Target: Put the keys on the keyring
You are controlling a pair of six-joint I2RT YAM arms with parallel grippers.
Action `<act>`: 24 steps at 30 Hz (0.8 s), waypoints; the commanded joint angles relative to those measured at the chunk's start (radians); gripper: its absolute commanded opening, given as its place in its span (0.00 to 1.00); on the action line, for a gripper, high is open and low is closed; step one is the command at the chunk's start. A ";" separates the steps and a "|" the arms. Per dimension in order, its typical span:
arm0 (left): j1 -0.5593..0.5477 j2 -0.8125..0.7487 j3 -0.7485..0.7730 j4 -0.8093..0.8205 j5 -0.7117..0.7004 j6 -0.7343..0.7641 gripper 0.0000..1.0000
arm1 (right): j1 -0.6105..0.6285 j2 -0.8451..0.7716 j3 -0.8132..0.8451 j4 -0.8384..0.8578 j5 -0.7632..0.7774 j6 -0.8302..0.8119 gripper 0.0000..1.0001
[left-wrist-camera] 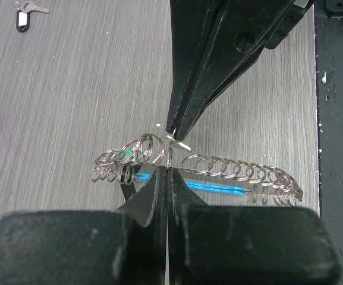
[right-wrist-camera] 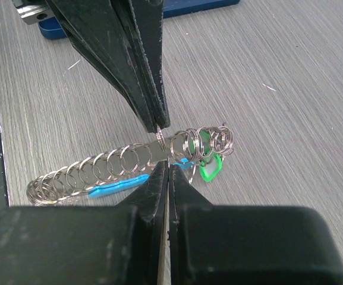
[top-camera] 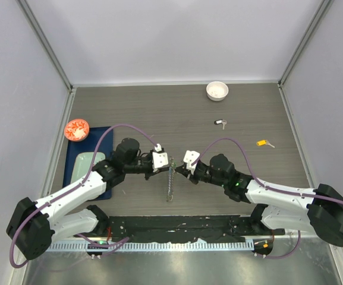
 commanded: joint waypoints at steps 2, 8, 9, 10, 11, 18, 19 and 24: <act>-0.005 -0.018 0.010 0.055 0.018 0.008 0.00 | -0.007 -0.004 0.046 0.047 -0.032 0.015 0.01; -0.005 -0.015 0.010 0.055 0.021 0.009 0.00 | -0.005 -0.003 0.045 0.052 -0.029 0.020 0.01; -0.005 -0.017 0.012 0.055 0.019 0.008 0.00 | -0.007 -0.003 0.043 0.052 -0.027 0.020 0.01; -0.005 -0.015 0.012 0.052 0.021 0.009 0.00 | -0.007 -0.003 0.045 0.054 -0.027 0.023 0.01; -0.005 -0.017 0.012 0.052 0.021 0.009 0.00 | -0.007 -0.001 0.043 0.054 -0.024 0.025 0.01; -0.008 -0.017 0.012 0.052 0.024 0.009 0.00 | -0.008 -0.001 0.042 0.060 -0.021 0.029 0.01; -0.008 -0.015 0.012 0.053 0.024 0.011 0.00 | -0.008 -0.001 0.043 0.060 -0.023 0.029 0.01; -0.007 -0.017 0.012 0.052 0.027 0.011 0.00 | -0.008 0.000 0.045 0.061 -0.026 0.031 0.01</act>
